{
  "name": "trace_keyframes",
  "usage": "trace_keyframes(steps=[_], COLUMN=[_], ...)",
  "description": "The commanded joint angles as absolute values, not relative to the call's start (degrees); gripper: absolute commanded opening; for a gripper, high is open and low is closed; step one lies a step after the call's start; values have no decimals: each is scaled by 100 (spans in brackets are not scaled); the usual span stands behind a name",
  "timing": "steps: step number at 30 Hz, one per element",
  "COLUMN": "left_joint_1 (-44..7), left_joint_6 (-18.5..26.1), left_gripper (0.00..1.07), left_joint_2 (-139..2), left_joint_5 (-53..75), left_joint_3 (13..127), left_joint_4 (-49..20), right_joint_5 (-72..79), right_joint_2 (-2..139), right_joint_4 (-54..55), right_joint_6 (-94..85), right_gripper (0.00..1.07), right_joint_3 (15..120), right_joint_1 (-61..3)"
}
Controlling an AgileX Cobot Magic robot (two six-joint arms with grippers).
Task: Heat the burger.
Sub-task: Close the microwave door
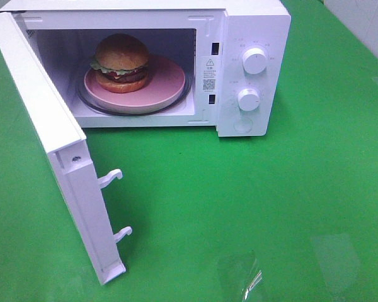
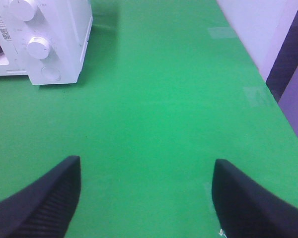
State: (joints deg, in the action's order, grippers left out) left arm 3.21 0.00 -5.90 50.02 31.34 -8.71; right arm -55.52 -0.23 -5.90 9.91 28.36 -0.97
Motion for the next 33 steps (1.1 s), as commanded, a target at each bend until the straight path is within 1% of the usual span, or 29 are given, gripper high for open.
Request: trace_keyframes(steps=[1, 2, 3, 4, 5, 6, 7, 8, 9, 10, 11, 12, 13, 14, 15, 16, 18, 21, 22, 23, 24, 25, 26, 27, 29, 32, 33], left_joint_1=[338, 338, 338, 338, 338, 338, 338, 338, 338, 338, 338, 338, 338, 338, 338, 338, 338, 338, 338, 338, 338, 338, 338, 338, 338, 338, 338], left_joint_6=[0, 0, 0, 0, 0, 0, 0, 0, 0, 0, 0, 0, 0, 0, 0, 0, 0, 0, 0, 0, 0, 0, 0, 0, 0, 0, 0], left_gripper=[79, 67, 67, 55, 55, 41, 41, 27, 27, 20, 7, 7, 0, 0, 0, 0, 0, 0, 0, 0, 0, 0, 0, 0, 0, 0, 0], left_joint_2=[-779, -968, -968, -1146, -1146, -1346, -1346, -1581, -1581, -1702, -1896, -1896, -2074, -2074, -2217, -2217, -2487, -2550, -2676, -2676, -2796, -2796, -2951, -2951, -3329, -3461, -3741], left_joint_5=[4452, 4177, 4177, 3953, 3953, 3747, 3747, 3598, 3598, 3512, 3266, 3266, 2974, 2974, 2555, 2555, 1570, 1318, 596, 596, -109, -109, -802, -802, -2011, -2160, -2361], left_joint_3=[3180, 3180, 3180, 3180, 3180, 3180, 3180, 3174, 3174, 3157, 3077, 3077, 2974, 2974, 2842, 2842, 2464, 2372, 2143, 2143, 1891, 1891, 1610, 1610, 1163, 1100, 1049], left_joint_4=[-917, -917, -917, -917, -917, -917, -917, -917, -917, -917, -911, -911, -911, -911, -922, -922, -917, -917, -917, -917, -900, -900, -900, -900, -733, -699, -625], right_joint_5=[-5500, -5500, -5500, -5500, -5500, -5500, -5500, -5500, -5500, -5500, -5500, -5500, -5500, -5500, -5500, -5500, -5500, -5500, -5500, -5500, -5500, -5500, -5500, -5500, -5500, -5500, -5500], right_joint_2=[-172, -172, -172, -172, -172, -172, -172, -172, -172, -172, -172, -172, -172, -172, -172, -172, -172, -172, -172, -172, -172, -172, -172, -172, -172, -172, -172], right_joint_4=[-573, -573, -573, -573, -573, -573, -573, -573, -573, -573, -573, -573, -573, -573, -573, -573, -573, -573, -573, -573, -573, -573, -573, -573, -573, -573, -573], right_joint_6=[980, 980, 980, 980, 980, 980, 980, 980, 980, 980, 980, 980, 980, 980, 985, 985, 985, 985, 985, 985, 985, 985, 985, 985, 985, 985, 985], right_gripper=[71, 71, 71, 71, 71, 71, 71, 71, 71, 71, 71, 71, 71, 71, 71, 71, 71, 71, 71, 71, 71, 71, 71, 71, 71, 71, 71], right_joint_3=[2830, 2830, 2830, 2830, 2830, 2830, 2830, 2830, 2830, 2830, 2830, 2830, 2830, 2830, 2830, 2830, 2830, 2830, 2830, 2830, 2830, 2830, 2830, 2830, 2830, 2830, 2830], right_joint_1=[-69, -69, -69, -69, -69, -69, -69, -69, -69, -69, -69, -69, -69, -69, -69, -69, -69, -69, -69, -69, -69, -69, -69, -69, -69, -69, -69])
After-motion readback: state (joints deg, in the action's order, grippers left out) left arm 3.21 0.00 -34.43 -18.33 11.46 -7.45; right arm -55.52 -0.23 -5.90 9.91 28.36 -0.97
